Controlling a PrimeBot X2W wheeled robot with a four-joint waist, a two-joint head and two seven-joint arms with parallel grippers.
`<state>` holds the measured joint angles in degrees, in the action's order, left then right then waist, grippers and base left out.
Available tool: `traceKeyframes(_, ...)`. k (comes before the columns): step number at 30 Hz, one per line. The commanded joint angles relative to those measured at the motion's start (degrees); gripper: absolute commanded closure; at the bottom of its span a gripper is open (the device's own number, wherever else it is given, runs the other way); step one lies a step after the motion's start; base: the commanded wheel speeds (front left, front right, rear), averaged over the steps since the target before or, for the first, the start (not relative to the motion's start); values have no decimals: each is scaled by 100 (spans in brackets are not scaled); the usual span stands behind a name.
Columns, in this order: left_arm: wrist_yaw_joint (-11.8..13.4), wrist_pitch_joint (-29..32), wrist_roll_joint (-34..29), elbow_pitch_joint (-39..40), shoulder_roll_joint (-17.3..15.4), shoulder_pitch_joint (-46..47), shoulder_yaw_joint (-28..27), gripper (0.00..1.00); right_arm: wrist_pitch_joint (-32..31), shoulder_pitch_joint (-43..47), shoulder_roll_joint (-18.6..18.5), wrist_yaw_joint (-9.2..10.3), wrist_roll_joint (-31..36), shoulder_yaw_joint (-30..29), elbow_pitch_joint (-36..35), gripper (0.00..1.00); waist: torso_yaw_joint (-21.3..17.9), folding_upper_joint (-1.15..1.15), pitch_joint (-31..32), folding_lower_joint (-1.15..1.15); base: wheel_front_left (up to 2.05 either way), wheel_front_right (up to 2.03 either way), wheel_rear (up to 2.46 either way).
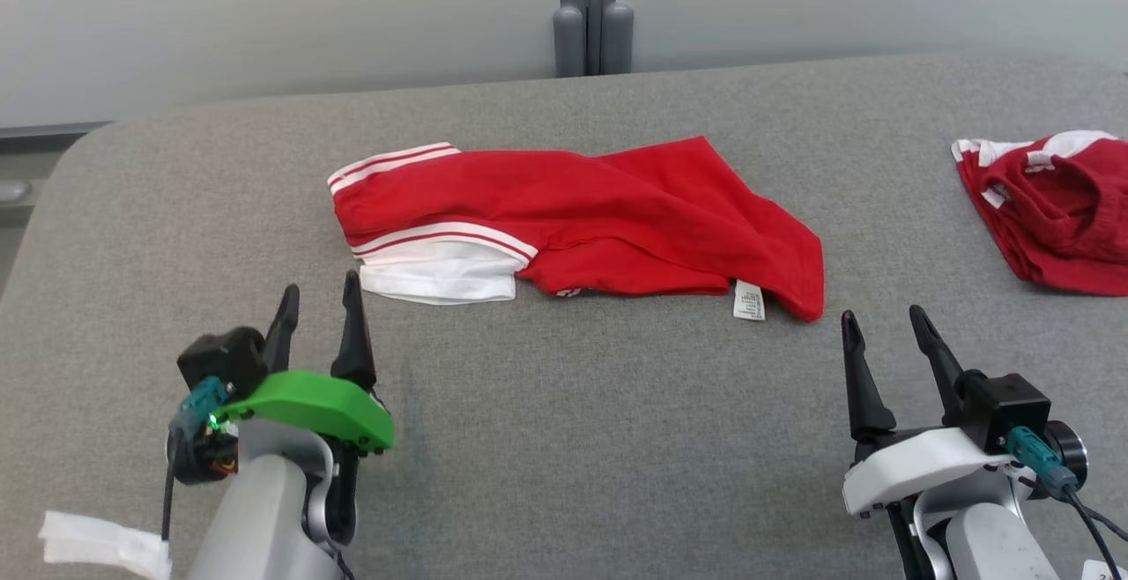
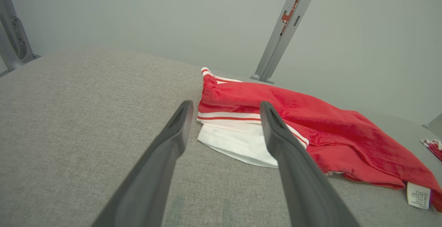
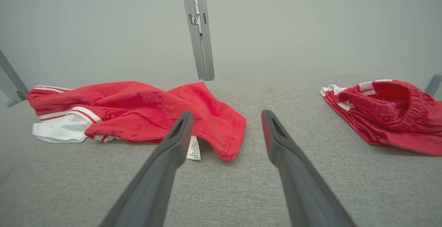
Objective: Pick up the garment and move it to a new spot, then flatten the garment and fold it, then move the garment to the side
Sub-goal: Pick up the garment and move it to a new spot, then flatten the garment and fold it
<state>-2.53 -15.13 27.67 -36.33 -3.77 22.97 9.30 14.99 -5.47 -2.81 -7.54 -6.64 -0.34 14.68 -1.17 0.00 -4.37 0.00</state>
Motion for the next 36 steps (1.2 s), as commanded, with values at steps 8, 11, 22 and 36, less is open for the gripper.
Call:
traceKeyframes(8,141,0,-176,724,75,-1113,189,0,-39,282,-16,11,70,21,-21,0,356,0,548,0,0,0,0)
traceKeyframes(11,218,0,-10,983,82,-1378,273,0,-47,341,-16,11,21,61,-47,0,387,0,597,0,0,0,0)
traceKeyframes(22,596,0,163,1537,81,-1829,535,0,-39,436,-16,11,-213,256,-22,0,368,0,688,0,0,0,0)
traceKeyframes(36,685,0,132,1554,82,-1888,616,0,-22,386,-16,11,-167,252,70,0,360,0,675,0,0,0,0)
